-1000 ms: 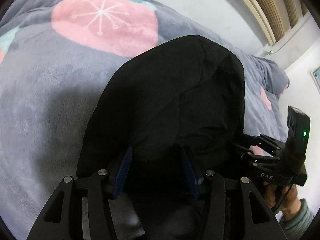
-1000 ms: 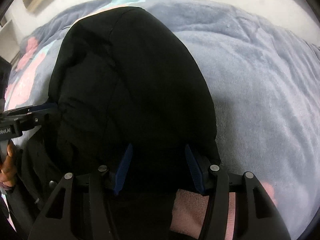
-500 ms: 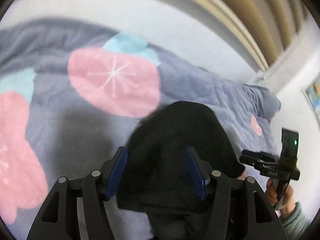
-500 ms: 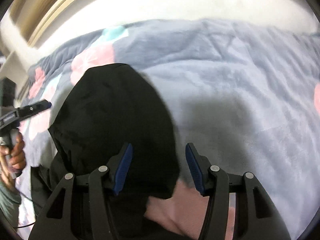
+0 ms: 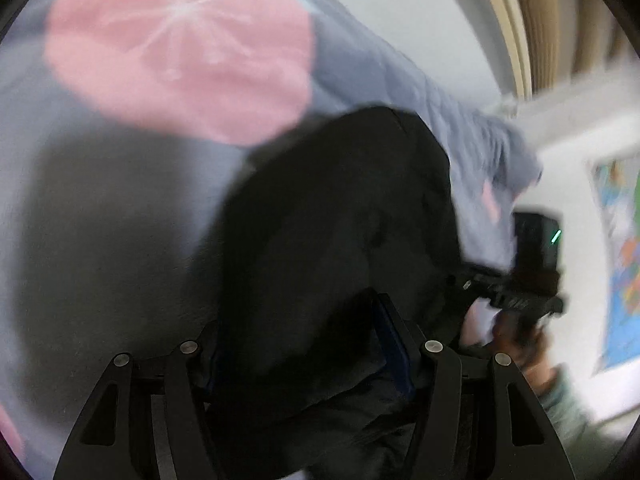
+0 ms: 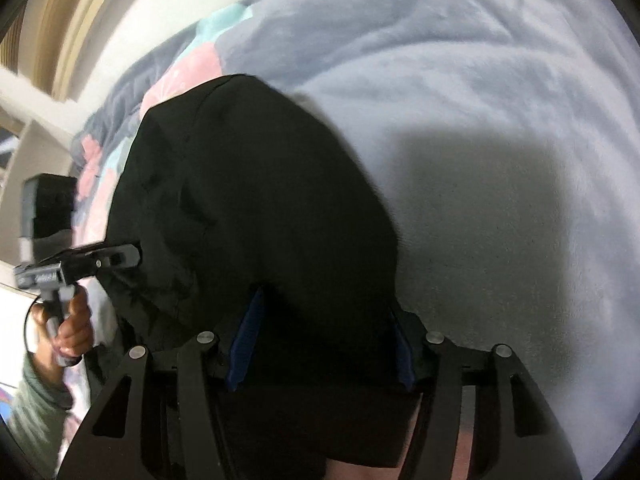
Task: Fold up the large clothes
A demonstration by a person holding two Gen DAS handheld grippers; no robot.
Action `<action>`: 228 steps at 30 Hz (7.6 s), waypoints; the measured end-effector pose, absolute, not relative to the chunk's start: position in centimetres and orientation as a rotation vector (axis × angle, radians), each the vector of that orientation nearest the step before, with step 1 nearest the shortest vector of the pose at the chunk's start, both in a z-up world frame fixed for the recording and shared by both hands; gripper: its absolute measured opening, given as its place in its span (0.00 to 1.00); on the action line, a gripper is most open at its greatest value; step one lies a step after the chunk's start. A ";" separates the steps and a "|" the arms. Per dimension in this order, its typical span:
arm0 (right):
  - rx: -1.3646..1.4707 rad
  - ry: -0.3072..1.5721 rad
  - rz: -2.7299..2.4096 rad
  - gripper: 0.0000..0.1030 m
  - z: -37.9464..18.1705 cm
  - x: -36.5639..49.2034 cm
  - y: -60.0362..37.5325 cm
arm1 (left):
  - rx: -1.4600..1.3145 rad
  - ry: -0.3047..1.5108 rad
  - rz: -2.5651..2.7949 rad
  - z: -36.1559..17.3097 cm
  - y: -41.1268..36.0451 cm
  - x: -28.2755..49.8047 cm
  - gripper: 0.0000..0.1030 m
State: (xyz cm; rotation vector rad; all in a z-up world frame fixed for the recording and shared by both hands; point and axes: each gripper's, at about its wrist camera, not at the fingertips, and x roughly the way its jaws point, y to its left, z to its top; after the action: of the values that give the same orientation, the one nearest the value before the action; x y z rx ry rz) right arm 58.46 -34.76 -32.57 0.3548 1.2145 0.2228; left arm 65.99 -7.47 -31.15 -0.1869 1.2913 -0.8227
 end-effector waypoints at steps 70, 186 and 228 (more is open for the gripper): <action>0.307 1.196 0.077 0.55 -25.3 20.0 -21.2 | -0.076 1.343 -0.740 -24.5 -2.8 26.4 0.49; 0.614 1.468 -0.039 0.60 -31.4 -11.7 -33.8 | -0.552 1.515 -0.297 -30.1 21.5 -2.2 0.42; 0.709 1.213 0.107 0.15 -18.0 0.5 -38.0 | -0.524 1.129 -0.499 -13.8 16.9 8.5 0.16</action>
State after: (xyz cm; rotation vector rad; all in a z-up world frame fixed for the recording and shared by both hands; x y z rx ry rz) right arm 0.49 -38.02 -17.97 0.7088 1.2127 0.1066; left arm 8.47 16.91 -13.76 -0.5244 1.1293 -0.4989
